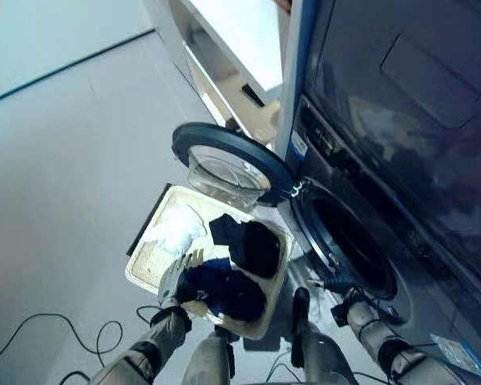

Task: Put the clothes into the washing machine.

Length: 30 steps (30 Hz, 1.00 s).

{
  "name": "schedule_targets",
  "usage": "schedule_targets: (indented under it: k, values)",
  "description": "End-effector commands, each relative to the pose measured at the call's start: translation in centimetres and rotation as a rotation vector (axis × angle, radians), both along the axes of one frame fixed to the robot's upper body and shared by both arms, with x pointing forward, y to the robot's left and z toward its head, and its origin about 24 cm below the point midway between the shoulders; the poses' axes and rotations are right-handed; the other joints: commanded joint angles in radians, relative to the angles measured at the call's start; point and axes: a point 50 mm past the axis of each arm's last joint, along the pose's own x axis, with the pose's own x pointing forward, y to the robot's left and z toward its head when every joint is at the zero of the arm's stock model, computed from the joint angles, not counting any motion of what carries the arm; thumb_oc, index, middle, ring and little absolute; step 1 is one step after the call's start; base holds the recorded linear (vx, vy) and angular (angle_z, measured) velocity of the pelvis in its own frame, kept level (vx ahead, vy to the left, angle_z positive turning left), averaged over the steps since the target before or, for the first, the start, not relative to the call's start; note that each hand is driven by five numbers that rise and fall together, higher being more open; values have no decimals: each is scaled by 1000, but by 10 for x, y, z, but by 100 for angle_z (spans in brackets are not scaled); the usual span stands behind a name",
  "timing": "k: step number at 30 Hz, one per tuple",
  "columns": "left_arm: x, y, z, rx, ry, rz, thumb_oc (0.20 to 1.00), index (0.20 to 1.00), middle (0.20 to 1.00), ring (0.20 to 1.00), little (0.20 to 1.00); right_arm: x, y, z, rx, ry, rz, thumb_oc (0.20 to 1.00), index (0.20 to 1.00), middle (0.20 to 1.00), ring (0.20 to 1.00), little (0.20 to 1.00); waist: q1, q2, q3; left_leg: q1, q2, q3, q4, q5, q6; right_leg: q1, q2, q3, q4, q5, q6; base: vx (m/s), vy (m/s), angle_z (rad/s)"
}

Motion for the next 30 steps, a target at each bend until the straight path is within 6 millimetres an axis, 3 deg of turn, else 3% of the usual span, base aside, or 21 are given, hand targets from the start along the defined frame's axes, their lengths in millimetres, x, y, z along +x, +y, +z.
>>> schedule_targets:
  k: [1, 3, 4, 7, 12, 16, 22, 30]
  values:
    - [24, 6, 24, 16, -127, 41, 1000, 1000, 1000, 1000, 1000, 28, 10, 31, 50, -169, -10, 1000, 1000, 1000, 1000, 1000, -6, -31, 40, -109, -43, -19, 12, 60, 18, -53, 11, 20, 164, -109, 23, -91, -32, 3]
    - [27, 6, 27, 18, -143, 39, 1000, 1000, 1000, 1000, 1000, 31, 10, 34, 53, -179, -14, 1000, 1000, 1000, 1000, 1000, -5, -31, 46, -122, -43, -18, 19, 60, 17, -67, 11, 18, 175, -111, 23, -105, -34, 8]
    - [46, 4, 48, 52, -228, 14, 1000, 1000, 1000, 1000, 1000, 46, 13, 52, 59, -250, -24, 1000, 1000, 1000, 1000, 1000, 4, -31, 78, -186, -41, -3, 45, 65, 13, -139, 9, -1, 225, -116, 31, -172, -49, 13]
    - [64, 3, 72, 102, -326, -16, 1000, 1000, 1000, 1000, 1000, 63, 12, 78, 73, -345, -47, 1000, 1000, 1000, 1000, 1000, 8, -34, 104, -262, -43, 4, 81, 67, 8, -210, 4, -16, 265, -119, 38, -133, -43, 15]
    - [87, 8, 106, 192, -419, -60, 1000, 1000, 1000, 1000, 1000, 82, 6, 110, 79, -446, -48, 1000, 1000, 1000, 1000, 1000, 8, -34, 104, -383, -33, 21, 139, 68, -1, -324, -12, -39, 320, -121, 42, -97, -3, 8]
    - [105, 16, 131, 305, -396, -80, 1000, 1000, 1000, 1000, 1000, 94, -2, 135, 80, -509, -65, 1000, 1000, 1000, 1000, 1000, -1, -33, 104, -483, -14, 32, 199, 69, -16, -414, -26, -46, 380, -132, 40, -78, 16, 9]
    - [117, 24, 144, 405, -328, -88, 1000, 1000, 1000, 1000, 1000, 103, -5, 151, 69, -545, -63, 1000, 1000, 1000, 1000, 1000, -9, -37, 104, -535, 1, 40, 202, 76, -22, -467, -25, -44, 390, -130, 40, -32, 11, 1]
    - [128, 22, 147, 578, -90, -178, 1000, 1000, 1000, 1000, 1000, 109, -2, 161, 70, -550, -60, 1000, 1000, 1000, 1000, 1000, -24, -45, 104, -545, 12, 55, 133, 94, -30, -491, -8, -40, 337, -98, 52, 1, -7, -1]
